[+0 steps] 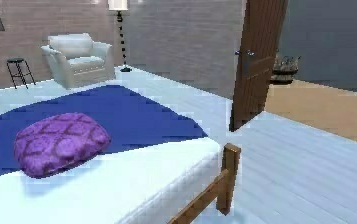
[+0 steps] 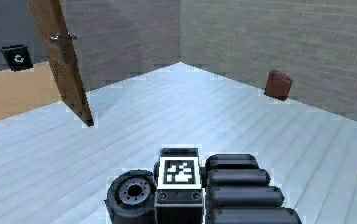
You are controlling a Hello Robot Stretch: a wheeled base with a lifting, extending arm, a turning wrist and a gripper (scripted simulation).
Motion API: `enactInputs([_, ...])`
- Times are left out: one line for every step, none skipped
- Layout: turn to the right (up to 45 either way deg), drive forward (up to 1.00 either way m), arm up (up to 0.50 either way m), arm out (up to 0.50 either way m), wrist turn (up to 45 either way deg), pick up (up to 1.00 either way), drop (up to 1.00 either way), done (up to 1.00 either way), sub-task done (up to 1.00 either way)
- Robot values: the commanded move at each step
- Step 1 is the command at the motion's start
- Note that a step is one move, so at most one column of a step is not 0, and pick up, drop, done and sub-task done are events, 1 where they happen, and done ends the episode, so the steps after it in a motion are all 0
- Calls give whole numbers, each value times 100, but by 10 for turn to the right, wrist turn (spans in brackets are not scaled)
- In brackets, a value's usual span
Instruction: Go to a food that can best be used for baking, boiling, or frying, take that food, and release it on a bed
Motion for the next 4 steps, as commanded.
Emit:
enactInputs([-450,0,0,0,0,0,0,0,0])
enactInputs([-450,0,0,0,0,0,0,0,0])
enactInputs([-420,0,0,0,0,0,0,0,0])
enactInputs([450,0,0,0,0,0,0,0,0])
